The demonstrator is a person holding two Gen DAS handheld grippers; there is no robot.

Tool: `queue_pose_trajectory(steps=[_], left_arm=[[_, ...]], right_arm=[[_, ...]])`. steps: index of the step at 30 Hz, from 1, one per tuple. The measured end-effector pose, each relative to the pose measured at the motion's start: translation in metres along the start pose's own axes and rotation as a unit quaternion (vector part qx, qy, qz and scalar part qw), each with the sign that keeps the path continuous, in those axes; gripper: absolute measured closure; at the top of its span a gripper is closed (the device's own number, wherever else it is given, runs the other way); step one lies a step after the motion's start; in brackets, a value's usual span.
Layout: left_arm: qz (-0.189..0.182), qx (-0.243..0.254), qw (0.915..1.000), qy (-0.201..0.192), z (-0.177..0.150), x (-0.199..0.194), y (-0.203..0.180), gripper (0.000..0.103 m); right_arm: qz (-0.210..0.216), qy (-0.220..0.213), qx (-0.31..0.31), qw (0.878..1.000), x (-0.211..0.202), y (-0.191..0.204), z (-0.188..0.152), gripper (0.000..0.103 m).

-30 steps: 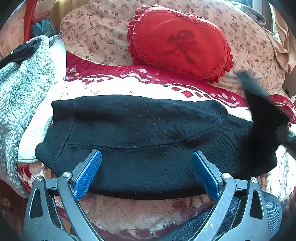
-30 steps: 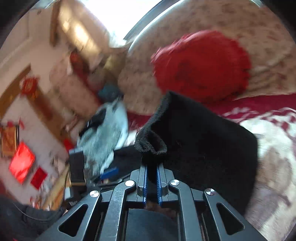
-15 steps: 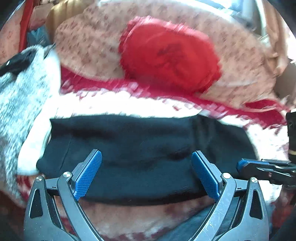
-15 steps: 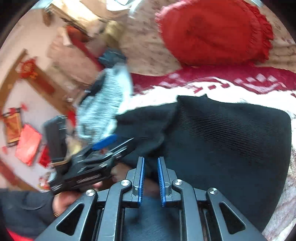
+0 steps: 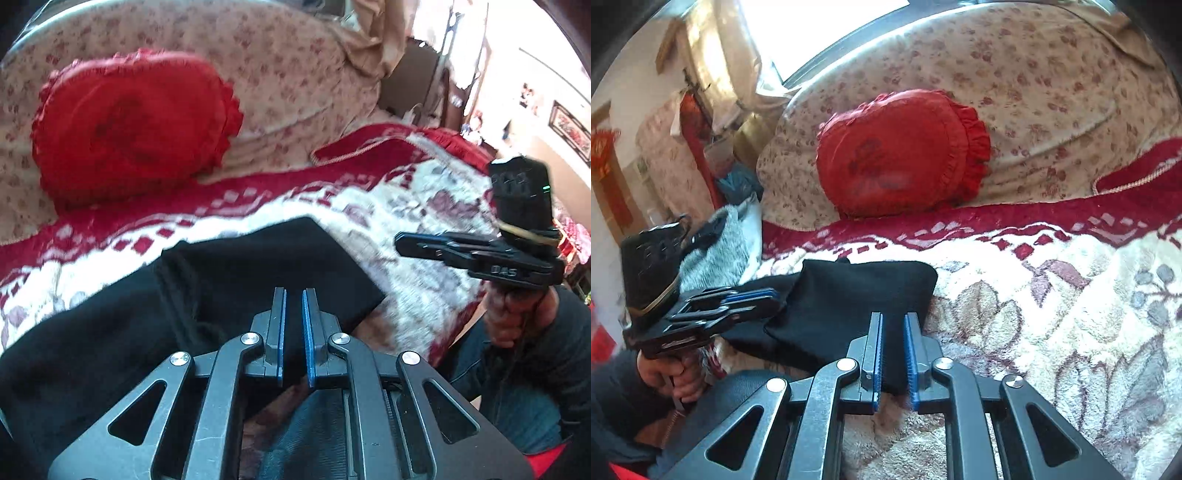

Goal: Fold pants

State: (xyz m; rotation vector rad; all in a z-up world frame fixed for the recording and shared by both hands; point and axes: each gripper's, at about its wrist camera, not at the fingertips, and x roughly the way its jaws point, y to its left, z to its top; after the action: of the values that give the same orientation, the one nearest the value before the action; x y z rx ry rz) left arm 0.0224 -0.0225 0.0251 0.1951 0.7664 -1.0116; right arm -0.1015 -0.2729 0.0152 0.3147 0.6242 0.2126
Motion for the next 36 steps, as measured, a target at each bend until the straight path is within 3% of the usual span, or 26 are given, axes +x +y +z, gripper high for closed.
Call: queue_pose_trajectory(steps=[2, 5, 9, 12, 14, 17, 20, 22, 24, 25, 29, 33, 35, 36], left_arm=[[0.034, -0.013, 0.9993, 0.011, -0.006, 0.003, 0.008, 0.096], [0.047, -0.048, 0.9968, 0.043, -0.021, 0.013, 0.026, 0.096], [0.032, -0.087, 0.9944, 0.052, -0.039, 0.019, 0.035, 0.096], [0.036, -0.09, 0.9936, 0.058, -0.034, 0.016, 0.035, 0.097], [0.04, -0.072, 0.9957, 0.042, -0.027, 0.003, 0.027, 0.097], [0.03, -0.057, 0.9979, -0.001, -0.007, -0.018, 0.019, 0.097], [0.054, -0.044, 0.9976, -0.001, 0.02, -0.005, 0.015, 0.096], [0.087, -0.052, 0.9946, 0.025, 0.027, 0.017, 0.026, 0.096], [0.122, -0.09, 0.9845, 0.089, 0.018, 0.052, 0.047, 0.096], [0.118, -0.1, 0.9837, 0.092, 0.014, 0.056, 0.05, 0.096], [0.116, -0.112, 0.9843, 0.071, 0.008, 0.048, 0.051, 0.096], [0.129, -0.107, 0.9839, 0.063, 0.005, 0.048, 0.047, 0.096], [0.129, -0.108, 0.9837, 0.063, 0.005, 0.048, 0.047, 0.096], [0.128, -0.109, 0.9837, 0.063, 0.007, 0.048, 0.046, 0.096]], right_arm=[[0.002, 0.016, -0.011, 1.0, 0.009, 0.007, -0.002, 0.095], [-0.002, 0.044, -0.023, 0.999, 0.017, 0.012, -0.008, 0.095], [-0.03, 0.114, -0.022, 0.993, 0.052, 0.008, -0.021, 0.095], [-0.032, 0.114, -0.028, 0.993, 0.052, 0.009, -0.02, 0.095], [-0.027, 0.107, -0.02, 0.994, 0.046, 0.006, -0.016, 0.095], [-0.022, 0.042, -0.006, 0.999, 0.022, 0.002, 0.0, 0.095], [-0.021, -0.007, -0.002, 1.0, 0.015, 0.001, 0.011, 0.095], [-0.007, 0.004, 0.002, 1.0, 0.028, 0.003, 0.015, 0.095], [-0.038, 0.066, 0.0, 0.997, 0.059, 0.002, 0.008, 0.095], [-0.053, 0.096, 0.001, 0.994, 0.073, 0.0, 0.001, 0.095], [-0.04, 0.073, 0.014, 0.996, 0.064, -0.002, 0.006, 0.095], [-0.043, -0.007, 0.007, 0.999, 0.045, 0.001, 0.029, 0.095], [-0.042, -0.004, 0.001, 0.999, 0.058, 0.003, 0.037, 0.095], [-0.044, 0.027, 0.002, 0.999, 0.076, 0.001, 0.036, 0.095]])
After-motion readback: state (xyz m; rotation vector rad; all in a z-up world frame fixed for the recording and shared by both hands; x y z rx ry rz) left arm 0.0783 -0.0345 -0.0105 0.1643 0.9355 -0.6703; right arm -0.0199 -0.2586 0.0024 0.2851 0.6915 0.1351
